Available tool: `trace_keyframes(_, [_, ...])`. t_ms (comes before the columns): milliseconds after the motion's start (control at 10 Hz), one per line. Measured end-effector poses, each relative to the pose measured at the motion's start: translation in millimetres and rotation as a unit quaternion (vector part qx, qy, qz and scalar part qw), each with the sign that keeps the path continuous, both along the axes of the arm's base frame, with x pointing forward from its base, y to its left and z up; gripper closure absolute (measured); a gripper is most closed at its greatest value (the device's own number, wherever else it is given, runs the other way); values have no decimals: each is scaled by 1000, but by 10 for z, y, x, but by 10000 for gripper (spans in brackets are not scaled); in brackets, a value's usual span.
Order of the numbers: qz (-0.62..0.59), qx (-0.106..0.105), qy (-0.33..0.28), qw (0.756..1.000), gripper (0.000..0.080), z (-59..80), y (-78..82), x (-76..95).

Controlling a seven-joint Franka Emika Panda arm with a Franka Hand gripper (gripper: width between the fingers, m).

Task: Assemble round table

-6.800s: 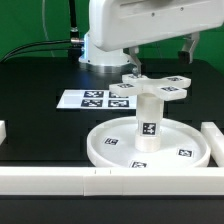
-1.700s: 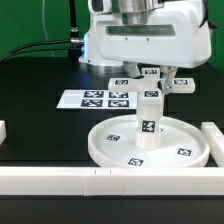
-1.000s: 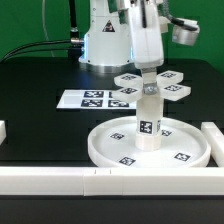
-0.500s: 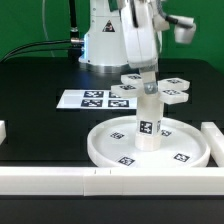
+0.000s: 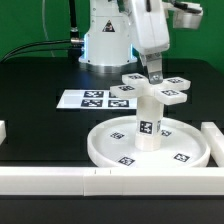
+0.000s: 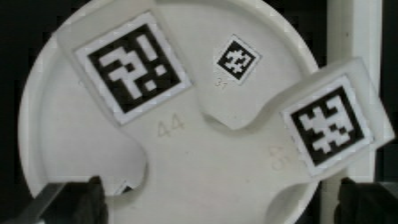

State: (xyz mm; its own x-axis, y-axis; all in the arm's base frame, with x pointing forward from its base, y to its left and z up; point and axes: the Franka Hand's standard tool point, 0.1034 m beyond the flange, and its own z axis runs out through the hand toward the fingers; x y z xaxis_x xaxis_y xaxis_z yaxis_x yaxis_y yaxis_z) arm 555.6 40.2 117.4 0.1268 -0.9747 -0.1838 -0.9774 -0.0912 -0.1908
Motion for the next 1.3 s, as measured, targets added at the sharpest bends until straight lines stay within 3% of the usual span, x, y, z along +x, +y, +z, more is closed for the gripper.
trace_keyframes(200, [163,-42,-2,986,150,52,141,26])
trace_keyframes(400, [253,-48,-10,966,150,111,210,80])
trace_keyframes(700, [355,-59,-35,932,150,108,182,91])
trace_keyframes(800, [413,-69,-44,907,150,103,163,90])
trace_keyframes(900, [519,-91,-59,848,150,93,123,88])
trace_keyframes(1000, [572,-100,-65,811,150,95,124,96])
trace_keyframes(1200, [682,-98,-65,721,150,141,152,116])
trace_keyframes(1300, [715,-102,-69,688,150,156,154,145])
